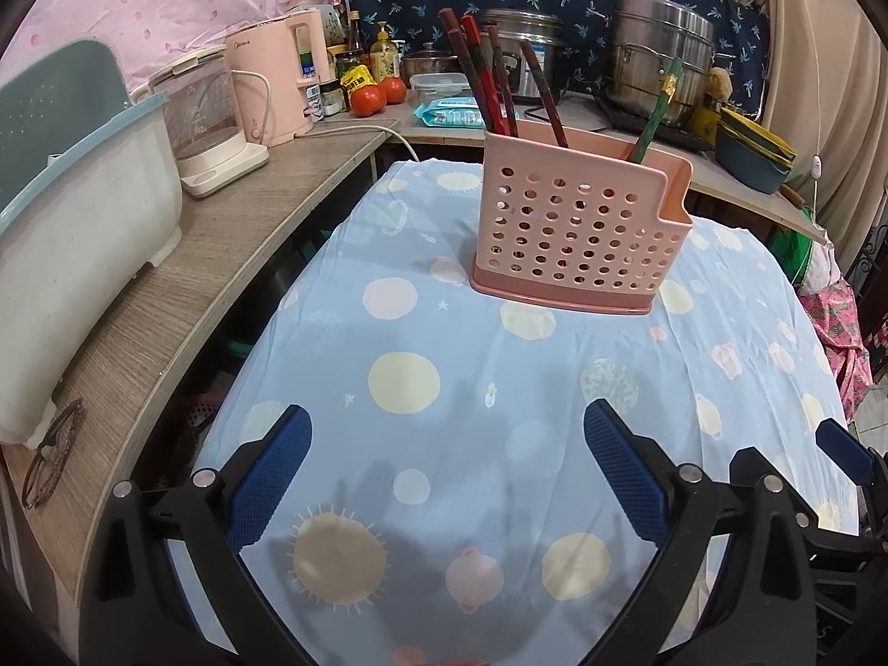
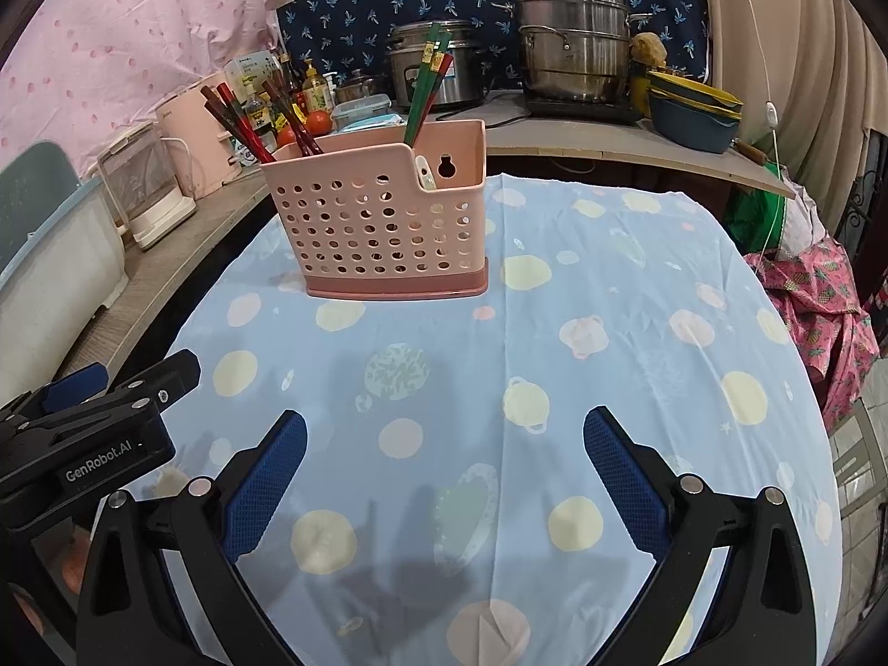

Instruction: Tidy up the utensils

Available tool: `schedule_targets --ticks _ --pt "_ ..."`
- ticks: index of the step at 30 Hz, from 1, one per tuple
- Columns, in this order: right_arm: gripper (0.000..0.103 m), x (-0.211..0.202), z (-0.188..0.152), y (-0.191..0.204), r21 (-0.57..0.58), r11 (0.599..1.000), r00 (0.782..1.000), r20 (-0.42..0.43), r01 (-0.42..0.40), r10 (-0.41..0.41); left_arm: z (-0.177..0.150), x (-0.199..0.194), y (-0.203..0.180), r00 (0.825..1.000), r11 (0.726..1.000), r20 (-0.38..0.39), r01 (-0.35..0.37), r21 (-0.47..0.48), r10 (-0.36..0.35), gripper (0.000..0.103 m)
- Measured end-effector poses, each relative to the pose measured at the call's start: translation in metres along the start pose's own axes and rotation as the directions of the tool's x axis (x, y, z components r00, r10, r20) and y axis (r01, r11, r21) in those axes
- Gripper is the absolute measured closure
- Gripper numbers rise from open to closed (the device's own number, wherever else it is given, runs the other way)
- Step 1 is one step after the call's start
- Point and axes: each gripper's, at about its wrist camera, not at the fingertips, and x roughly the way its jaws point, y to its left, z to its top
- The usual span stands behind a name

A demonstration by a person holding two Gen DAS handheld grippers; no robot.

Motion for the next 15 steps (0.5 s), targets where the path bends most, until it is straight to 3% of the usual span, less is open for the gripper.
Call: schedule_targets --ticks 15 --pt "0.007 0.0003 0.0004 -0.0008 0.001 1.000 1.000 0.002 0.001 -0.001 0.0010 0.0030 0.0005 1.000 1.000 -0.008 -0.007 0.002 0.007 0.009"
